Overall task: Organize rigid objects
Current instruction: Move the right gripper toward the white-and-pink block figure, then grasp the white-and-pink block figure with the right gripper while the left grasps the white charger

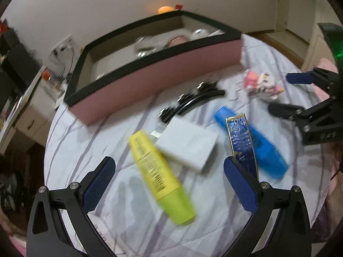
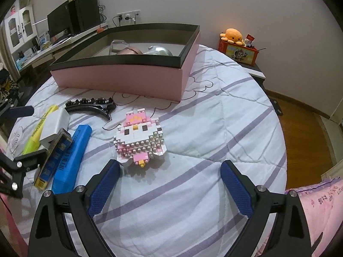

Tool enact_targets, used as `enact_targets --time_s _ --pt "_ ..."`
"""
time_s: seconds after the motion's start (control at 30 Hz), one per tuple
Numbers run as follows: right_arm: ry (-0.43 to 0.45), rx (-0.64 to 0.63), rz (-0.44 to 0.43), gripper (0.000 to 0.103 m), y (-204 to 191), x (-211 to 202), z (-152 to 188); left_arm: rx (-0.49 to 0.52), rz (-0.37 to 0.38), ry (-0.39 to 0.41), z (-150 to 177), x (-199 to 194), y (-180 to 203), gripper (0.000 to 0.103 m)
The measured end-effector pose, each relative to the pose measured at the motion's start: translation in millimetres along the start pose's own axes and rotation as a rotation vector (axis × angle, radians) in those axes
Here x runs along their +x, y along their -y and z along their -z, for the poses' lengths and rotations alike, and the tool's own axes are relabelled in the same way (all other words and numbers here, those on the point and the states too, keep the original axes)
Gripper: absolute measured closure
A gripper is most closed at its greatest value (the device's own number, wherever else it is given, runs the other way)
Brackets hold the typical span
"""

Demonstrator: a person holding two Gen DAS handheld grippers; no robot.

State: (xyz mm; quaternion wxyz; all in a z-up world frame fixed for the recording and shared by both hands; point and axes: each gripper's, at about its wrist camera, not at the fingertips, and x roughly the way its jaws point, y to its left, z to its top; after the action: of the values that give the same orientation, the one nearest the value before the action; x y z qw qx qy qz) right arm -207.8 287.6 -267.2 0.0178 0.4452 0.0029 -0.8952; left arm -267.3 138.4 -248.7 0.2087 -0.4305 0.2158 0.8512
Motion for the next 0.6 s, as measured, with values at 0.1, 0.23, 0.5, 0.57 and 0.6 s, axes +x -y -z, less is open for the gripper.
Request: enact_targets --time_s 0.1,0.23,0.5,0.57,0.6 --pt "0.000 0.001 -0.002 0.007 -0.1 0.0 -0.1 0.021 -0.007 0.025 -9.3 0.8 6.5 0.013" --pt "-0.001 0.005 -0.009 0.007 0.5 0.7 -0.4 0.000 0.060 0.012 -13.6 7.5 2.7 0.039" --pt "-0.005 0.005 -0.014 0.007 0.4 0.3 -0.4 0.005 0.097 0.003 -13.7 11.6 -0.4 0.040" --pt "-0.003 0.010 -0.022 0.007 0.5 0.5 -0.6 -0.036 0.124 -0.004 -10.5 14.7 -5.3 0.041" --pt "0.001 0.012 -0.026 0.007 0.2 -0.1 -0.6 -0.080 0.112 -0.012 -8.9 18.1 -10.4 0.043"
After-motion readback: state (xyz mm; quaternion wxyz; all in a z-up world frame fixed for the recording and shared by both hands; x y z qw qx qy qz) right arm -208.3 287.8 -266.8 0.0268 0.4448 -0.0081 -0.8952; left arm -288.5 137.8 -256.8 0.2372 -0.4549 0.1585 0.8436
